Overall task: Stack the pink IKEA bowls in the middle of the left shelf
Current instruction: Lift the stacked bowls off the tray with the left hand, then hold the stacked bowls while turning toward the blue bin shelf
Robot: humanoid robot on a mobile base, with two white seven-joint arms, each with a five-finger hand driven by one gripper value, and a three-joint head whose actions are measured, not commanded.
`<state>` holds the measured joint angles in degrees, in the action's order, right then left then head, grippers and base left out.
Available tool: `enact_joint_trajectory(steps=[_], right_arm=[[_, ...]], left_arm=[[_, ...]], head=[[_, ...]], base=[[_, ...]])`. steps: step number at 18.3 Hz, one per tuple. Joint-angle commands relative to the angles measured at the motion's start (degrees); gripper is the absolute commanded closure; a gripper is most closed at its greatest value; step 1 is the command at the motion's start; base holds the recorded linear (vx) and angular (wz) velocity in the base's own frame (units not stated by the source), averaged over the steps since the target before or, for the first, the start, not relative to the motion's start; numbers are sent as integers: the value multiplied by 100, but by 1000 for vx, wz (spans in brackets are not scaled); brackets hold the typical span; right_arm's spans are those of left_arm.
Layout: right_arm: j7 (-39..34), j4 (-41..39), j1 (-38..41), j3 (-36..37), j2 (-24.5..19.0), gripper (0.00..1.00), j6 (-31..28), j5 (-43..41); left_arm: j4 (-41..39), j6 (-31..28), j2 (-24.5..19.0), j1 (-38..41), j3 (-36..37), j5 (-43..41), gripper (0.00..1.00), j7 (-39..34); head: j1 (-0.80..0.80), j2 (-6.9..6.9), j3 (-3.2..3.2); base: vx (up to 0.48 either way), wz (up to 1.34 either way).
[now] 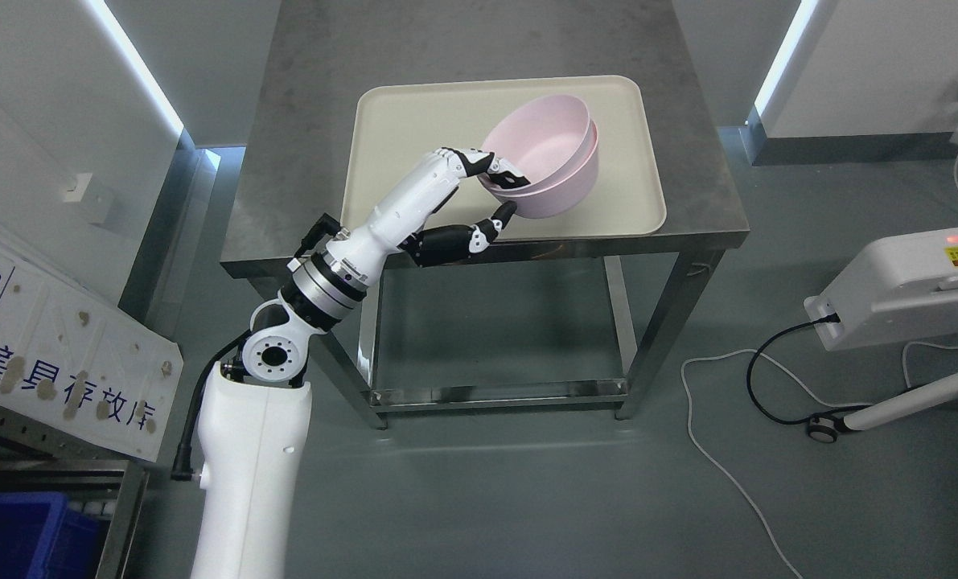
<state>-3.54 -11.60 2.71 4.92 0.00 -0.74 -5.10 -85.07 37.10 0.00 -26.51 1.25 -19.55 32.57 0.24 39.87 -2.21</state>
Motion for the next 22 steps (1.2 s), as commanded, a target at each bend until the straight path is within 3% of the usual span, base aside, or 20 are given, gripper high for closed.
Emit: enact_joint_trajectory(steps=[1, 6, 22], right_arm=[[2, 0, 1, 0, 100, 0, 4, 0], [2, 0, 1, 0, 100, 0, 4, 0], [2, 0, 1, 0, 100, 0, 4, 0]], left_arm=[[-879, 121, -100, 172, -670, 74, 99, 12], [-879, 790, -100, 496, -687, 355, 99, 223], [-888, 790, -100, 928, -1153, 628, 98, 223]], head=[[0, 0, 0], [0, 0, 0], [0, 0, 0]], base=[[-102, 8], [-177, -18], [-181, -152]])
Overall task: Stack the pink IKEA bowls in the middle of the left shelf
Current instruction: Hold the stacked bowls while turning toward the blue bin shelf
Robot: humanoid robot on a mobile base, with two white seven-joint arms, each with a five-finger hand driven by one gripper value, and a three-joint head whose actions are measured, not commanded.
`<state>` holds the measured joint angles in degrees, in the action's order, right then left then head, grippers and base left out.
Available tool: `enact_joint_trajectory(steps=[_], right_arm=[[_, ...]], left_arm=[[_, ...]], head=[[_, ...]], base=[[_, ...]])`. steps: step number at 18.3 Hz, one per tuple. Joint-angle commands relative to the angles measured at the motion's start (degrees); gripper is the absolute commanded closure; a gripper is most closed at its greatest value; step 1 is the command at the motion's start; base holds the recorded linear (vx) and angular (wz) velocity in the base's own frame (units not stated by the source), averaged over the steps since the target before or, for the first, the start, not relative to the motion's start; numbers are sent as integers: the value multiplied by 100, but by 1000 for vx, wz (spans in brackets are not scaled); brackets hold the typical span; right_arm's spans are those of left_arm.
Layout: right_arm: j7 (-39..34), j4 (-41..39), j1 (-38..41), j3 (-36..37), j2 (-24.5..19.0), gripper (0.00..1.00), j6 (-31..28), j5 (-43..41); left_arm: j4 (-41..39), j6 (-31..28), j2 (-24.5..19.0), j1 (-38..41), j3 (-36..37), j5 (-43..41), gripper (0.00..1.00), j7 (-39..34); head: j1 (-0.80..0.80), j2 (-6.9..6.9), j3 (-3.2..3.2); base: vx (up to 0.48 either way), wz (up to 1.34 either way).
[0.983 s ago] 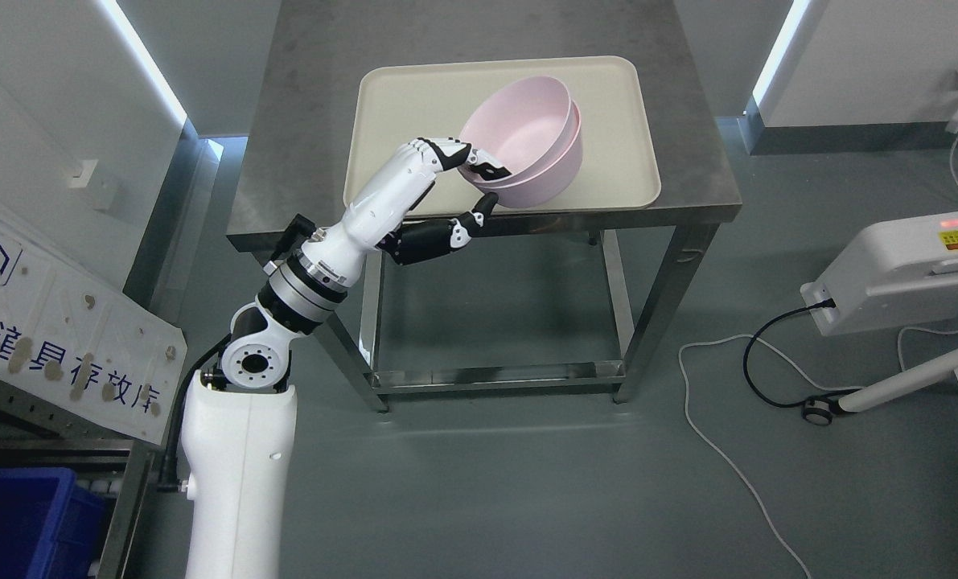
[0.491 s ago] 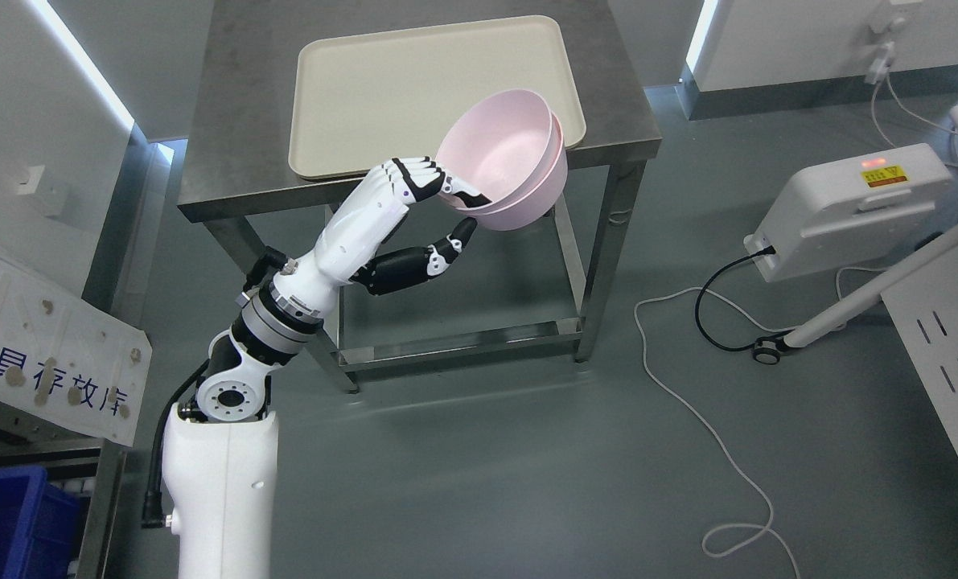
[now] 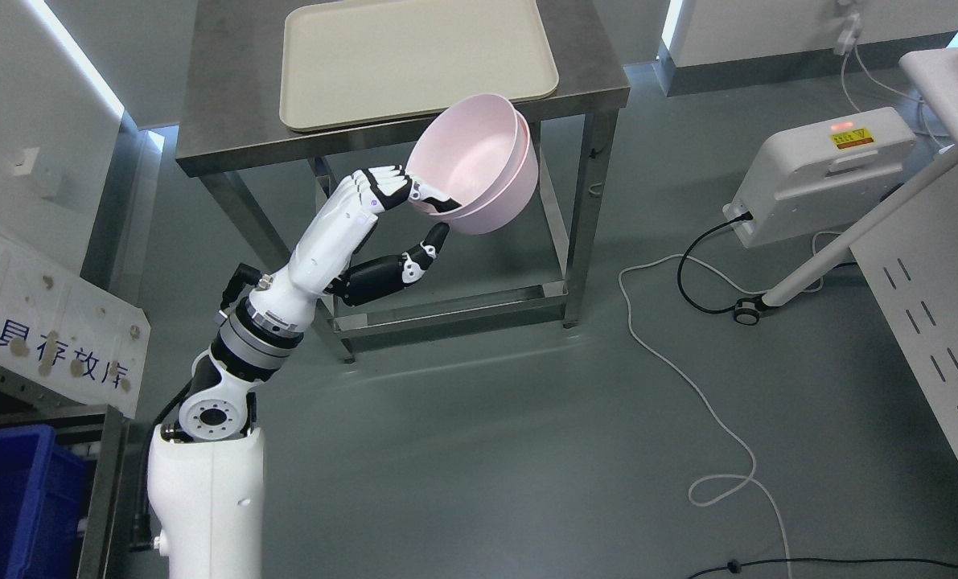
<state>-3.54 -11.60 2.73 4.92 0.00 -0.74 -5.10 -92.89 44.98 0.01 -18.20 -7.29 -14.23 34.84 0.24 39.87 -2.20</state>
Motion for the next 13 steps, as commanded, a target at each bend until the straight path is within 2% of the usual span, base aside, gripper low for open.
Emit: enact_joint_trajectory(steps=[1, 13], right_arm=[[2, 0, 0, 0, 100, 0, 4, 0], [2, 0, 0, 0, 100, 0, 4, 0]], left_arm=[[-106, 2, -101, 97, -326, 96, 98, 5], [-106, 2, -101, 106, -449, 289, 97, -3]], head=[[0, 0, 0], [0, 0, 0]], base=[[-197, 56], [-274, 110]])
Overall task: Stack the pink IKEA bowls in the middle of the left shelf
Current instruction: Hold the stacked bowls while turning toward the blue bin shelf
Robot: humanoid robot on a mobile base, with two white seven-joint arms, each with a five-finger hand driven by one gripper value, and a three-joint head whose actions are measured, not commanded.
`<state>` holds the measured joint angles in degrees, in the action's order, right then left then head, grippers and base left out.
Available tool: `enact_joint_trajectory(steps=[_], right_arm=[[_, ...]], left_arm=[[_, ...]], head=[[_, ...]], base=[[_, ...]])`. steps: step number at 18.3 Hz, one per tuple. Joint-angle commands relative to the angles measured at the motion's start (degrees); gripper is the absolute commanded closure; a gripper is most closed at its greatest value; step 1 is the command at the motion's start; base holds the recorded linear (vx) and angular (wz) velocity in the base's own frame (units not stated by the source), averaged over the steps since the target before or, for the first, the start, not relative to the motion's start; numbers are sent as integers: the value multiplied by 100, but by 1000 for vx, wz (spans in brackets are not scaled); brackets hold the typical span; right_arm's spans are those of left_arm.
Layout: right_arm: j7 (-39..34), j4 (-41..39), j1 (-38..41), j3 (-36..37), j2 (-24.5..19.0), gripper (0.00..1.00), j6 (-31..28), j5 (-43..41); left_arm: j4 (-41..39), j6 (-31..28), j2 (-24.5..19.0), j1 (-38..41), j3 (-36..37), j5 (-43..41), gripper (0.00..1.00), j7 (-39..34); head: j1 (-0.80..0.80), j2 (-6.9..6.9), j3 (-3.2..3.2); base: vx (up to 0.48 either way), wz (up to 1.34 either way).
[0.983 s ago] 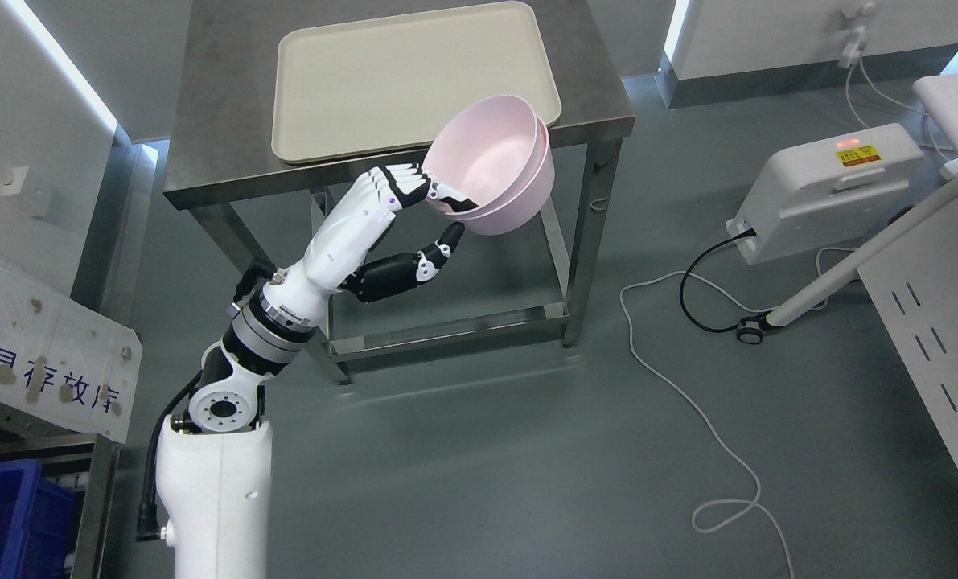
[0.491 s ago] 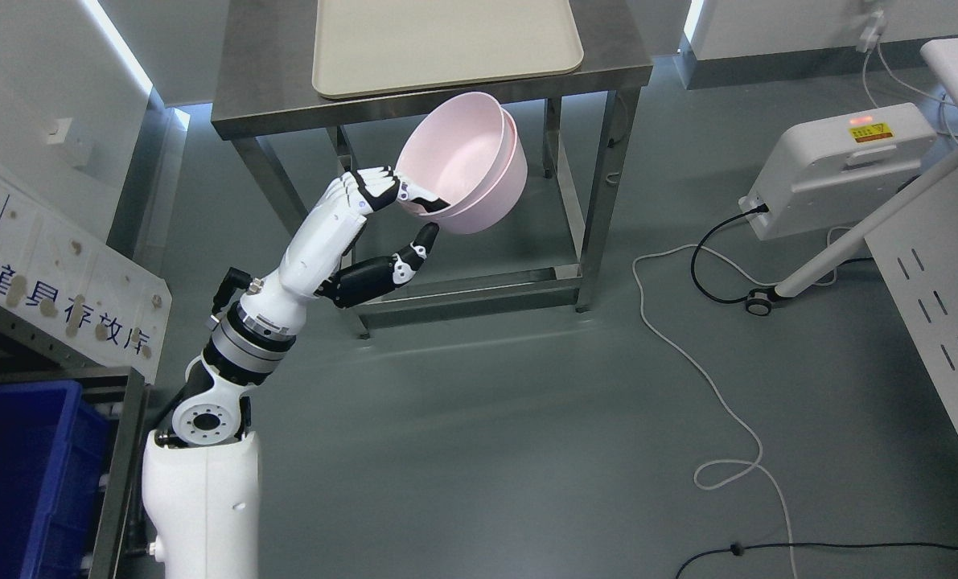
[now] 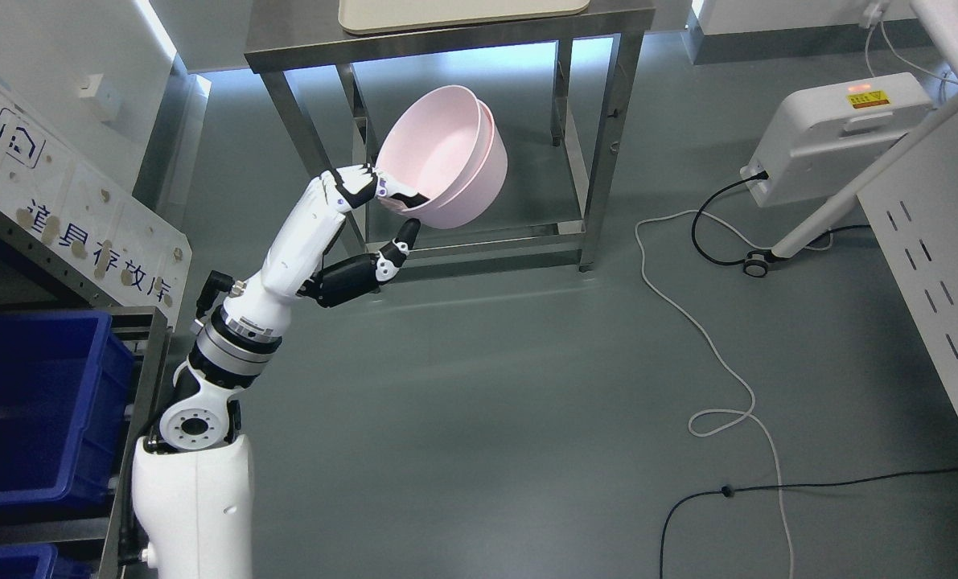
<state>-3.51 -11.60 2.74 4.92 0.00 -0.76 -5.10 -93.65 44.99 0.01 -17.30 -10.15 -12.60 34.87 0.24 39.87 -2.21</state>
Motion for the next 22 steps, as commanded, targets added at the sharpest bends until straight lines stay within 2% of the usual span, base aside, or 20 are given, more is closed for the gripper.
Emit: enact_joint_trajectory(steps=[1, 22], right_arm=[[0, 0, -1, 0, 100, 0, 6, 0], [0, 0, -1, 0, 100, 0, 6, 0]], left_arm=[[-30, 1, -101, 7, -136, 126, 97, -6], [-145, 1, -101, 51, 206, 267, 97, -24]], head=[[0, 0, 0], [0, 0, 0]], base=[[-210, -52], [-295, 187]])
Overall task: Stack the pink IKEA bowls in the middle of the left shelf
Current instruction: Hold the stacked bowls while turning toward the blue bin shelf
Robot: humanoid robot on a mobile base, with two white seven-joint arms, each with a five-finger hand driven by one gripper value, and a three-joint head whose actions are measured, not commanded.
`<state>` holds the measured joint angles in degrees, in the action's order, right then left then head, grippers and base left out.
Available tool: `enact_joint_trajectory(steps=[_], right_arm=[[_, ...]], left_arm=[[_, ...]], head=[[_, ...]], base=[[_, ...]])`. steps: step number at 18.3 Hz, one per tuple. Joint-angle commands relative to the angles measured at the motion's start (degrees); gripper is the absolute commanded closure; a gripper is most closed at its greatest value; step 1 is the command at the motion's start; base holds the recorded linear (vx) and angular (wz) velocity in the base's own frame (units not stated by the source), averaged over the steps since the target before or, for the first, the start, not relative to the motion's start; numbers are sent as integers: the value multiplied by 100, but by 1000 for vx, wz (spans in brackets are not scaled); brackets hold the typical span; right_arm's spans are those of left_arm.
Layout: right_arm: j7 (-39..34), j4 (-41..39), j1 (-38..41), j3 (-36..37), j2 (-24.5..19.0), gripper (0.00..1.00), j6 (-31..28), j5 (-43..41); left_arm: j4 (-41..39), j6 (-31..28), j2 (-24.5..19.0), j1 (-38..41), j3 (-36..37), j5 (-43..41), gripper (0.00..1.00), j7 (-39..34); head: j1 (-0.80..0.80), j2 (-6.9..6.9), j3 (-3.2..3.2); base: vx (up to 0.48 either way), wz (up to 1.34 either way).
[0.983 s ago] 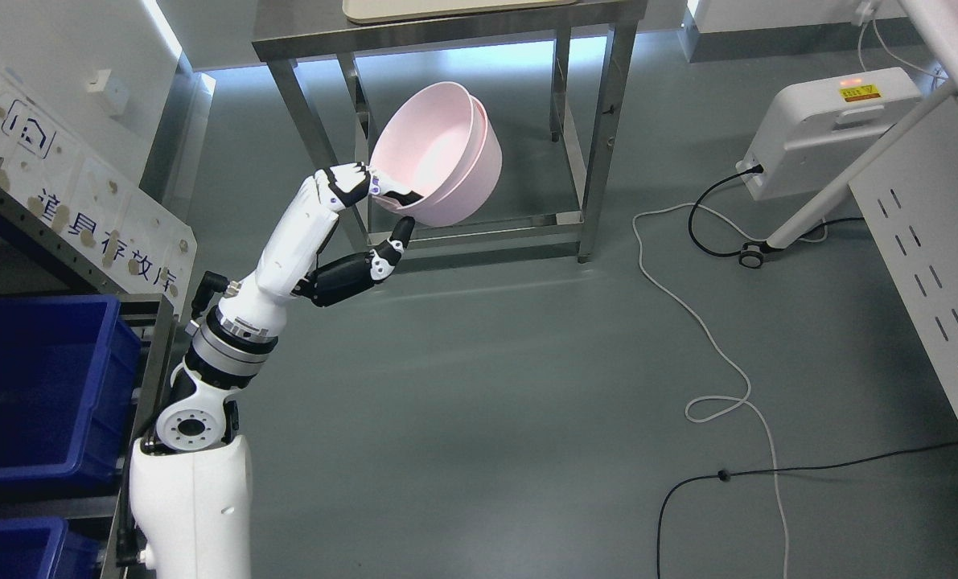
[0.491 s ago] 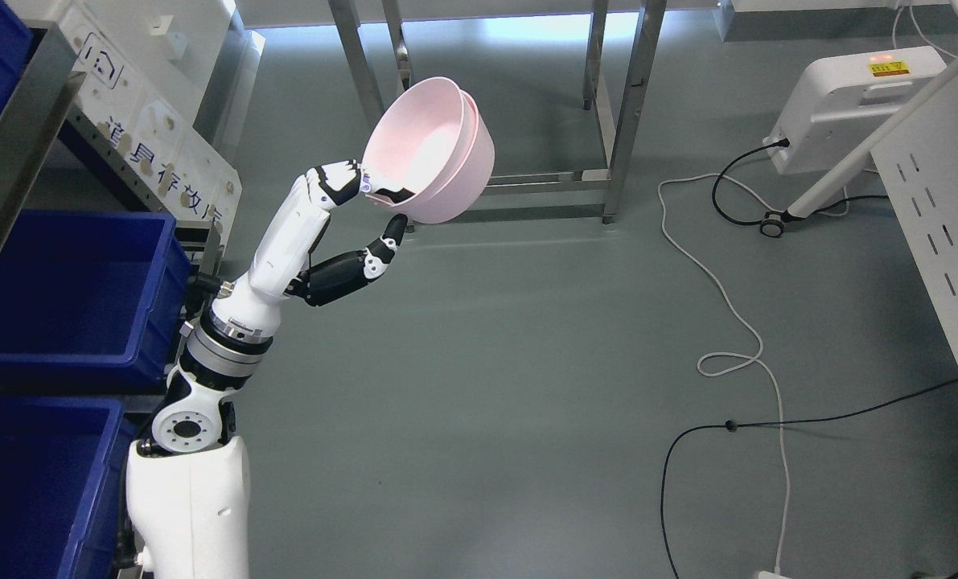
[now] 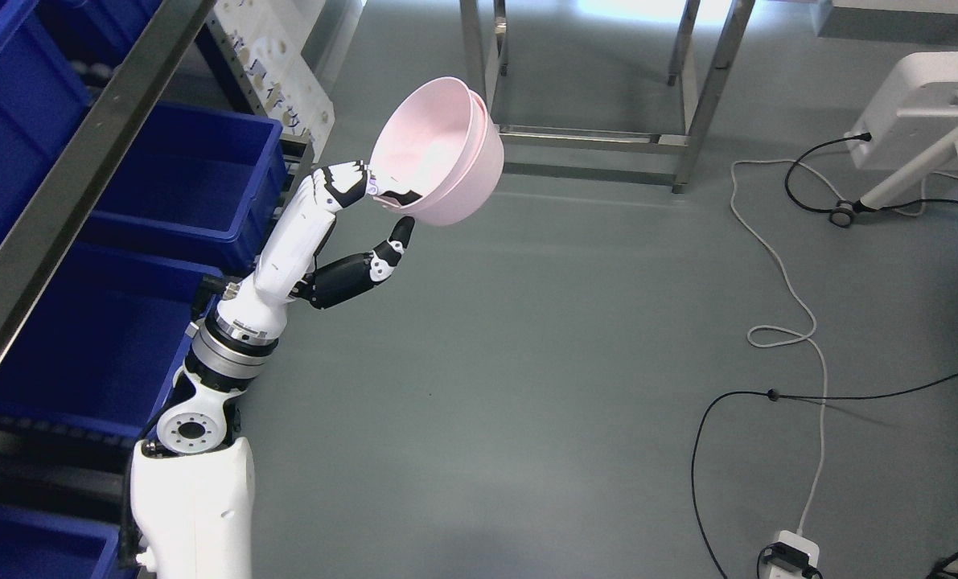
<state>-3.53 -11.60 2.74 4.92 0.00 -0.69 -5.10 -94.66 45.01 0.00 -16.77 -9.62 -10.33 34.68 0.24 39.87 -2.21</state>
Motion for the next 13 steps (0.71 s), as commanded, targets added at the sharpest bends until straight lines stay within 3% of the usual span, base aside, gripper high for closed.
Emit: enact_joint_trajectory(steps=[1, 5, 7, 13], right_arm=[[1, 0, -1, 0, 100, 0, -1, 0], [1, 0, -1, 0, 100, 0, -1, 0], [1, 0, -1, 0, 100, 0, -1, 0], [1, 0, 8, 0, 100, 0, -1, 0]], left_arm=[[-52, -1, -100, -19, 197, 39, 97, -5], [-219, -1, -100, -247, 715, 75, 97, -67], [-228, -255, -100, -484, 734, 75, 97, -67], [-272, -282, -100, -670, 725, 75, 97, -23]], head=[[0, 0, 0], [0, 0, 0], [0, 0, 0], [0, 0, 0]], base=[[-255, 384], [-177, 624], [-132, 844], [-96, 991]])
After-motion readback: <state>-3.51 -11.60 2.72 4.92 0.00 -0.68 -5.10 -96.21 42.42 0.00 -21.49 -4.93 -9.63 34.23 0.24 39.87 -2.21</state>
